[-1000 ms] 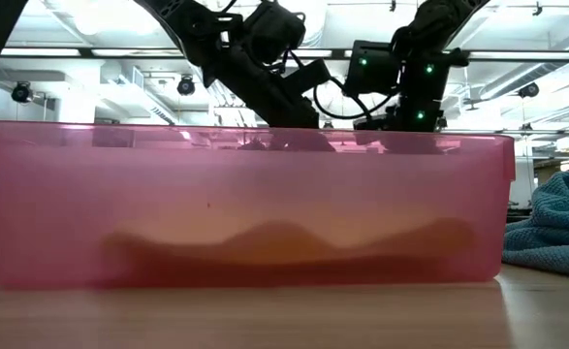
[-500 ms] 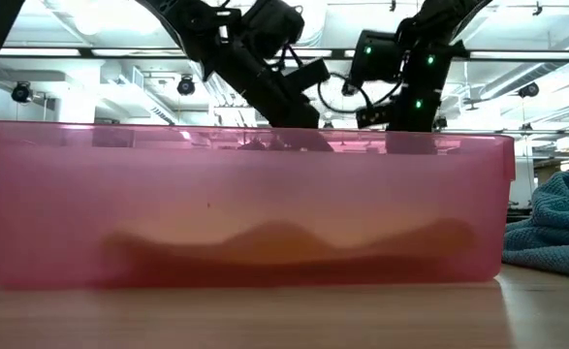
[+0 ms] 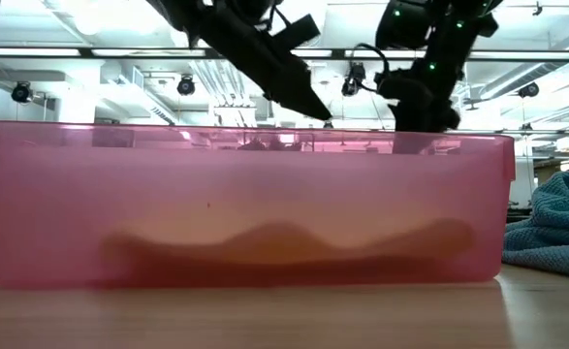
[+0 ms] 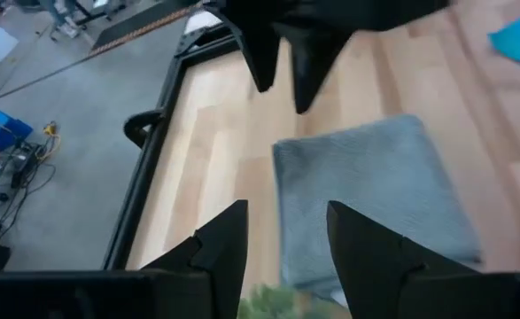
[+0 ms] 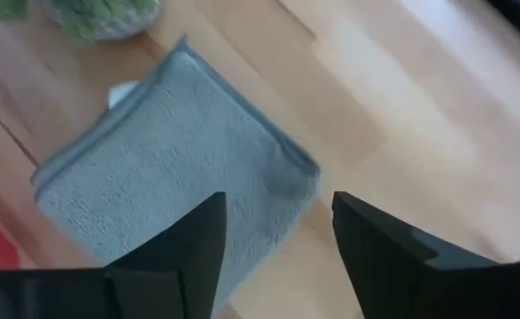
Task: Fold microfiber towels
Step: Put the gray microfiber cloth into the pink bin
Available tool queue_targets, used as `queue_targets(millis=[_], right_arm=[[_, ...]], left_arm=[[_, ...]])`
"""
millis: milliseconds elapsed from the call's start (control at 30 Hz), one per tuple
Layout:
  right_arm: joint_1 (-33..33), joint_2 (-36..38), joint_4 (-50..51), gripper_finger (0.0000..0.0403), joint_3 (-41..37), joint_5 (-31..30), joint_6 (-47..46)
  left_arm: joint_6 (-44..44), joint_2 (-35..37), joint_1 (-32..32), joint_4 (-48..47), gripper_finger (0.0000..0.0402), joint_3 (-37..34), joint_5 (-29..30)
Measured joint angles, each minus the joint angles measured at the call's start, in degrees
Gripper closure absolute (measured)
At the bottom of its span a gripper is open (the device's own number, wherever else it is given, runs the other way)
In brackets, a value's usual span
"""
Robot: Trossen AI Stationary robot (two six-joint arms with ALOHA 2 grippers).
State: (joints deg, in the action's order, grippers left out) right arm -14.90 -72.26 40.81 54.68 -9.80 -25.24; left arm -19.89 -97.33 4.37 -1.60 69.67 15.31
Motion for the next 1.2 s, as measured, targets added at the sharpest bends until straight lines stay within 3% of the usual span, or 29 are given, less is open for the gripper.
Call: queue_targets(millis=[300,667,967,1200], right_arm=[[-0.02,0.14,-6.87,0.0146,-10.11,1.62,-13.73],[0.28,-1.33,-23.06,0.0091,-19.42,4.42,-20.96],[1.26,-8.5,-36.92,0.0094,-21.2,6.79,-20.84],[1.25,-12.32,-44.81,0.0132,-21.14,6.58,-21.01]], left_arm=[[-0.04,6.57,-4.64,-1.07,0.0262,-4.51,-0.09],[0.05,12.3,-5.61,0.43,0.0262,-8.76,0.02],[0.01,12.3,-5.67,1.07,0.0262,-9.18,0.17],[0.01,12.38,-5.65,1.16,0.0262,-9.18,0.33]])
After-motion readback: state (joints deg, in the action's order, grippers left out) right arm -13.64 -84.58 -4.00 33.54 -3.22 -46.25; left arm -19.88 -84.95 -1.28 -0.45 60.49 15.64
